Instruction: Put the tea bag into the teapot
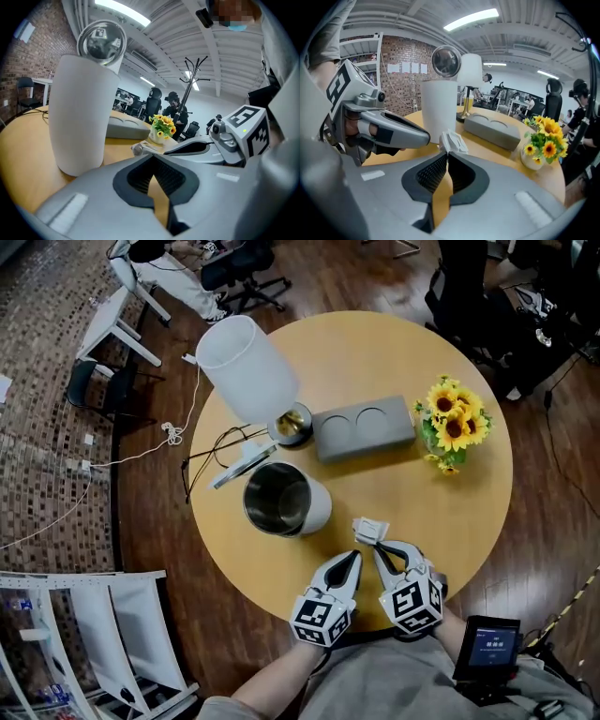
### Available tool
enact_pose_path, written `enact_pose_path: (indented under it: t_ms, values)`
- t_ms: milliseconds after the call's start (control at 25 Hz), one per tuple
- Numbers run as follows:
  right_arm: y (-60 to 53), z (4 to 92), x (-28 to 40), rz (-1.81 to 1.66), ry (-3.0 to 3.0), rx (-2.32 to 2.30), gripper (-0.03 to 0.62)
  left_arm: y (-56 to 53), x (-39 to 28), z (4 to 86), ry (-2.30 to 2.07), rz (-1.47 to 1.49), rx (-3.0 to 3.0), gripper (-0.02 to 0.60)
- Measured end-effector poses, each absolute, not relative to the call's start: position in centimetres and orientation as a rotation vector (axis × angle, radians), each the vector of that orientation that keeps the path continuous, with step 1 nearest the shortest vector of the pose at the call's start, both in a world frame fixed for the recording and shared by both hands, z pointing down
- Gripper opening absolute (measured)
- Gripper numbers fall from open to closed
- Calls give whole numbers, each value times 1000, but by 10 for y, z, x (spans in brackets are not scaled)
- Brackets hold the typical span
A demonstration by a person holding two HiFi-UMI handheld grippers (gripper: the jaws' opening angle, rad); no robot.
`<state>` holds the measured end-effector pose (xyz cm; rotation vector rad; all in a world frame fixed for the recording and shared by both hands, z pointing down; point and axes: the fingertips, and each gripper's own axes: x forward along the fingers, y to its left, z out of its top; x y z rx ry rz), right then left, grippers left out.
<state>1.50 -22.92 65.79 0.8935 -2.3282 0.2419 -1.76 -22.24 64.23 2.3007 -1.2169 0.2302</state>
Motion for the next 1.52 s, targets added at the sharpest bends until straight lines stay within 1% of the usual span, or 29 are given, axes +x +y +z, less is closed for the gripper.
enact_pose_path:
  t_ms: [400,600,1040,1320,1520]
  values:
    - [-238,539,27,31,-2448,1039,21,-235,-7,534,-1297,64,2466,2]
    - [-234,507,31,-47,-2476,1065,21,-228,-6,499,-1335,29,2517,2]
    - [-230,483,15,-104,-2585,999,21,-220,-18,479,-1462,26,2509,2]
    - [-236,477,-9,-130,-2639,887,21,-222,-50,471,-1604,31,2448,2]
    - [-236,475,-39,-141,-2649,856,21,-220,-82,468,-1643,19,2426,2]
